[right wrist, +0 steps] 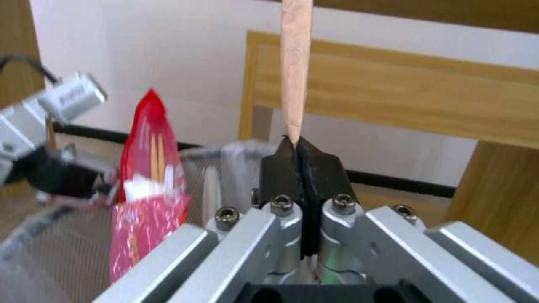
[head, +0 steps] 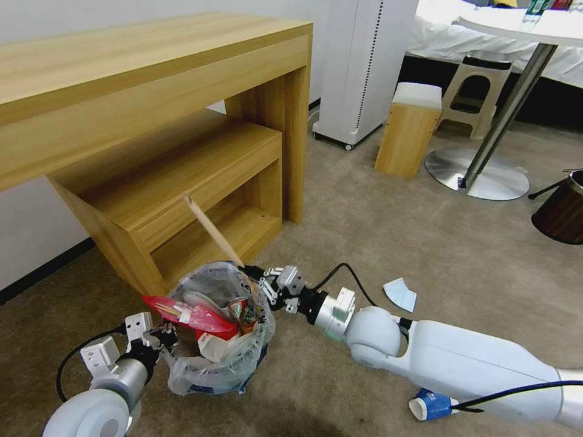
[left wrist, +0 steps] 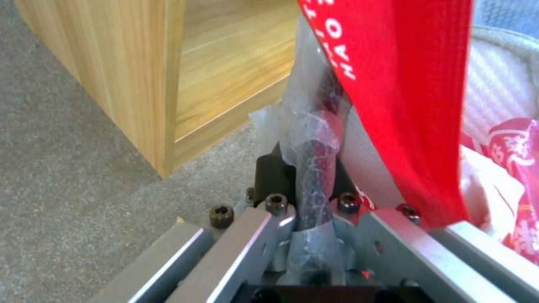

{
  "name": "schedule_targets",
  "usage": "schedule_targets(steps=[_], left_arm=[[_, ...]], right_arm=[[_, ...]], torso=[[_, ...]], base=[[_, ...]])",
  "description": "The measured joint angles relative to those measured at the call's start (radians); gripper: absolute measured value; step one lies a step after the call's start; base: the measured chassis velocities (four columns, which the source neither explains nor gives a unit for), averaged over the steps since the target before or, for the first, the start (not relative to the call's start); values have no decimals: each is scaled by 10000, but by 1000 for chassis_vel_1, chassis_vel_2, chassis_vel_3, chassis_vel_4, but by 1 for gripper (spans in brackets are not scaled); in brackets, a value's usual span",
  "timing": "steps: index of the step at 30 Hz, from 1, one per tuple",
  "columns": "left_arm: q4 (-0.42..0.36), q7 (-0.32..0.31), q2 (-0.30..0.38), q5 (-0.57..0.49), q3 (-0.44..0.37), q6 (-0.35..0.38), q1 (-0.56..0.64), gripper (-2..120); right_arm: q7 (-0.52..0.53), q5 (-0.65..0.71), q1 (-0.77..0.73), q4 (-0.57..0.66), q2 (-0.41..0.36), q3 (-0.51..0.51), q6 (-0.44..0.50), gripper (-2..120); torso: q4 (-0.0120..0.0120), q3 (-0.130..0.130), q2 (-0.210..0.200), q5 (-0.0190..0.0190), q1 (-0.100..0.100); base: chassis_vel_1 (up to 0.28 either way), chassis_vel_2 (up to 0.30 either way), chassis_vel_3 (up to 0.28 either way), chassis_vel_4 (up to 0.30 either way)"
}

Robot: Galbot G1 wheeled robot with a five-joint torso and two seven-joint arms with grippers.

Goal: Pick up the trash bin and place the garbage on the floor into it.

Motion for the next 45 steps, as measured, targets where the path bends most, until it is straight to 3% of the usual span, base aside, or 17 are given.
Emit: schedule_targets(steps=[10, 18, 21, 31, 36, 45], left_arm=[[-221, 5, -23, -33, -78, 8, 104, 0], [-207, -63, 89, -195, -172, 8, -18, 0], [-183, -76, 99, -217, -168, 16, -51, 0], [-134, -84, 44, -199, -81, 48, -92, 0], [-141, -82, 51, -196, -111, 49, -55, 0], [-34, -72, 118, -204, -209, 42, -3, 0]], right_arm=[[-31, -297, 27, -292, 436, -363, 50, 0], [-111, -623, -417, -424, 228, -392, 168, 0], [-244, -712, -623, -419, 65, -344, 247, 6], [-348, -849, -910, -499, -84, -64, 424, 46], [-327, -864, -983, -499, -4, 76, 424, 59], [710, -370, -1176, 52, 38, 977, 139, 92]], torso=[[1, -1, 0, -2, 0], [0, -1, 0, 1, 0], [0, -1, 0, 0, 0], [0, -1, 0, -1, 0], [1, 0, 0, -1, 0], [1, 0, 0, -2, 0]], base=[[0, 0, 0, 0], [0, 0, 0, 0], [0, 0, 0, 0], [0, 0, 0, 0], [0, 0, 0, 0], [0, 0, 0, 0]])
